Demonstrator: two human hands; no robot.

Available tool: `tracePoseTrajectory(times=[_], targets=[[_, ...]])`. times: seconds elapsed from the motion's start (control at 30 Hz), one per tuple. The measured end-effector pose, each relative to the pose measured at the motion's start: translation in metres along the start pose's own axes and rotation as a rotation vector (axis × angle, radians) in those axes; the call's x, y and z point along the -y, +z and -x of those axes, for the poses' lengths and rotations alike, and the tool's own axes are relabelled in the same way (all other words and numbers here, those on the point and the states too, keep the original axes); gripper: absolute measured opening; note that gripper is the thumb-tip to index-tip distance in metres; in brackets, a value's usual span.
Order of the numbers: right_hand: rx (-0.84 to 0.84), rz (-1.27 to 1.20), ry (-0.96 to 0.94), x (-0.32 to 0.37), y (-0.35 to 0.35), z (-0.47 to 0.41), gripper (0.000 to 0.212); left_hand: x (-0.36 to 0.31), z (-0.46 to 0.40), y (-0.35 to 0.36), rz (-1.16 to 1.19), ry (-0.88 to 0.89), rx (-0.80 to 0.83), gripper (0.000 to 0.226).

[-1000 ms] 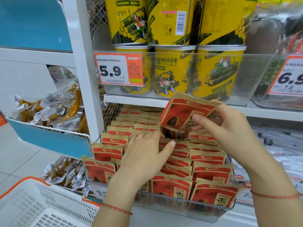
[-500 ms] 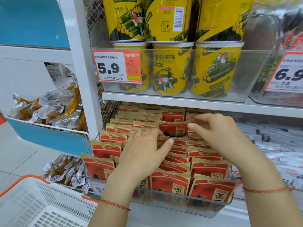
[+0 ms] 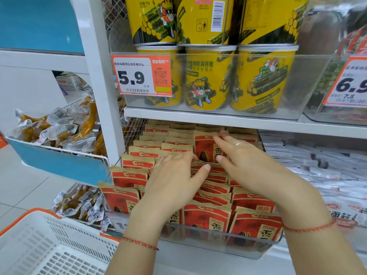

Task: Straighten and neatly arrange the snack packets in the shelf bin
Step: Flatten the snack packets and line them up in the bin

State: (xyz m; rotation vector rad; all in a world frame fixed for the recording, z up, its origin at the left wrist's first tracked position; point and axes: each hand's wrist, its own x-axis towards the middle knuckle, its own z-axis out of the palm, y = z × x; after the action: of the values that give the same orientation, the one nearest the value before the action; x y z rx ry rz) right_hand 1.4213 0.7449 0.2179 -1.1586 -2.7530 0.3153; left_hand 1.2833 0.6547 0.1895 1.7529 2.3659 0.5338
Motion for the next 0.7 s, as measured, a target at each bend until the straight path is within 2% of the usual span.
tracePoseTrajectory(times=[0.1,0.33,0.53,0.7], targets=[[-0.025,-0.002,-0.008,-0.007,0.003,-0.013,0.052,-0.001,0.000,0.000,-0.005,-0.002,0.000,0.050],[0.032,-0.067,0.008,-0.023,-0.003,-0.037,0.064,-0.001,0.000,-0.002,0.004,-0.001,0.028,0.050],[0.108,-0.022,0.029,-0.024,-0.002,-0.040,0.059,-0.004,-0.006,-0.003,0.011,0.015,0.086,0.041],[0.113,0.009,0.041,-0.022,-0.003,-0.037,0.042,-0.003,-0.005,-0.003,0.016,0.016,0.076,0.042]])
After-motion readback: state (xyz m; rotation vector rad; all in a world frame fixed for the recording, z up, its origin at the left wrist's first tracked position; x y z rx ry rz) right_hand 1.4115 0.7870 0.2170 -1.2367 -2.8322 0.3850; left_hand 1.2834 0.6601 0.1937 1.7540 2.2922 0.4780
